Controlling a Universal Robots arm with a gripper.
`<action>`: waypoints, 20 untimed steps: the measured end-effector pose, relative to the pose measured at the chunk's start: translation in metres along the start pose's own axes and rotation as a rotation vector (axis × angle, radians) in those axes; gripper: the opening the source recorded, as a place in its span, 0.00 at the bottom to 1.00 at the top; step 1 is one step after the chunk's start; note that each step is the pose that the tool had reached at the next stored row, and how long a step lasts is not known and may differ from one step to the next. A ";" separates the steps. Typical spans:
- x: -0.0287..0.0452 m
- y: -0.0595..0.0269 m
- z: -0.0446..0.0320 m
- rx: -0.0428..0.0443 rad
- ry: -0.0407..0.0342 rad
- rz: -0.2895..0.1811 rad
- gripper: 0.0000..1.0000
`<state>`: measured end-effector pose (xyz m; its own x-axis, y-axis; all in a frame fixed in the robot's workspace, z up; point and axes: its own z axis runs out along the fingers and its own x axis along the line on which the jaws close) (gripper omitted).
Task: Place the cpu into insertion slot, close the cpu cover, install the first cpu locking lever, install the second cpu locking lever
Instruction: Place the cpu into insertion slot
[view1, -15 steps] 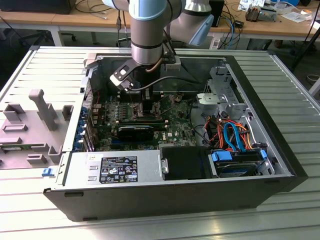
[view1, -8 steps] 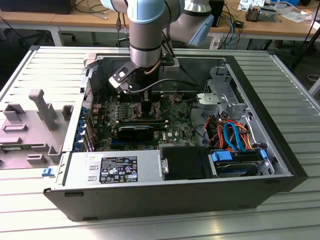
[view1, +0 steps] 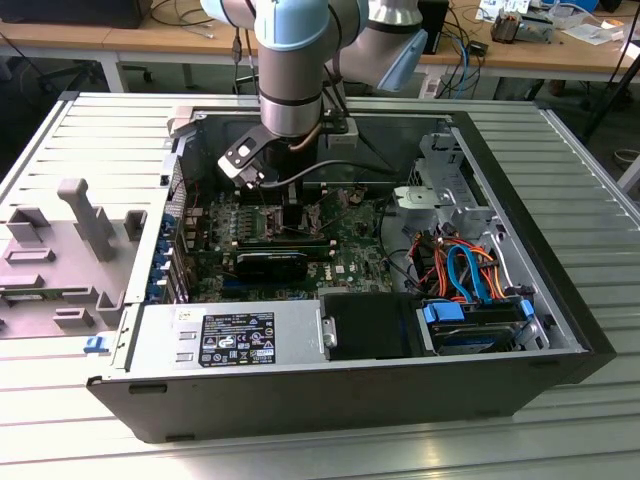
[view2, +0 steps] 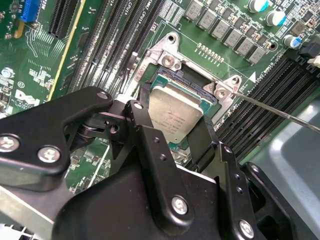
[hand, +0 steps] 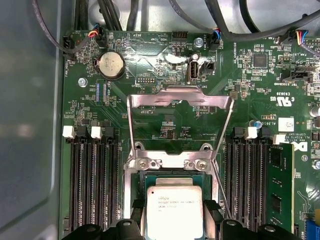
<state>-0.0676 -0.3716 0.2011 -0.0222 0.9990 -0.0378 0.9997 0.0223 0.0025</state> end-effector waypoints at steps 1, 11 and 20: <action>0.0000 0.0000 0.0003 0.0000 -0.0001 0.000 0.54; 0.0001 0.0000 0.0010 0.0000 0.0001 0.000 0.54; 0.0001 0.0000 0.0011 -0.0001 0.0001 0.000 0.67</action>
<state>-0.0676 -0.3715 0.1999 -0.0221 0.9990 -0.0377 0.9997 0.0223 0.0026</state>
